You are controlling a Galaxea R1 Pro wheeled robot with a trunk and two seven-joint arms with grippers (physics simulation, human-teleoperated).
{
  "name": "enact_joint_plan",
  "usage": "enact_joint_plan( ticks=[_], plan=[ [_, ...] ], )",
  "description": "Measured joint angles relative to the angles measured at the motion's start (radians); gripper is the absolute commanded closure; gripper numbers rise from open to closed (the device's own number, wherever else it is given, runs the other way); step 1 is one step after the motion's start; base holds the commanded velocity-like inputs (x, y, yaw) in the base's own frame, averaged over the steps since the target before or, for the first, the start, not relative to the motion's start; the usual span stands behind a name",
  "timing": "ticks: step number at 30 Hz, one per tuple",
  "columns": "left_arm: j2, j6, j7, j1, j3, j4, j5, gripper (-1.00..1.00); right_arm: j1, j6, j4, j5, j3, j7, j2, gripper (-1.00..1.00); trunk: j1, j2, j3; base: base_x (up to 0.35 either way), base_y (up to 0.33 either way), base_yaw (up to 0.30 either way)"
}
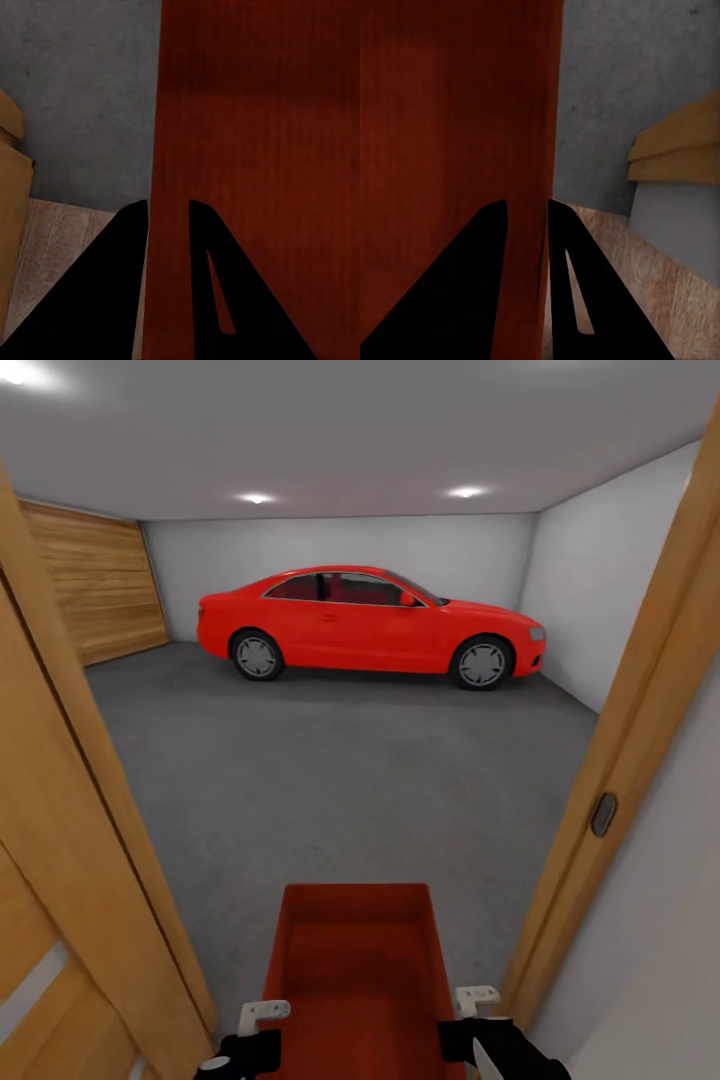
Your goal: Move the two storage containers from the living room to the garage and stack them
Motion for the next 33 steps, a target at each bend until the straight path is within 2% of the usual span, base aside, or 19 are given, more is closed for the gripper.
enact_joint_plan(
  ticks=[4,9,14,22,33],
  plan=[
    [0.006,0.0,-0.008,0.0,0.002,0.0,0.0,1.0,0.0,0.0,0.0,0.0,-0.001,-0.007,0.006,1.0,0.0,0.0,0.0,0.058,0.033,-0.04],
    [-0.002,0.0,0.003,0.0,-0.001,0.0,0.0,1.0,0.0,0.0,0.0,-0.003,0.002,0.0,-0.002,1.0,0.0,0.0,0.0,0.069,0.071,-0.011],
    [0.01,0.0,-0.014,0.0,0.003,0.0,0.0,1.0,0.0,0.001,0.0,-0.002,0.0,-0.012,0.01,1.0,0.0,0.0,0.0,0.093,0.103,-0.052],
    [0.0,0.0,0.0,0.0,0.0,0.0,0.0,1.0,0.0,0.0,0.0,0.0,0.0,-0.001,0.0,1.0,0.0,0.0,0.0,0.064,0.056,-0.013],
    [0.004,-0.006,-0.007,0.0,0.004,0.002,0.0,1.0,0.0,0.0,-0.002,0.004,-0.001,-0.004,0.005,1.0,0.0,0.0,0.0,0.075,0.037,-0.001]
  ],
)
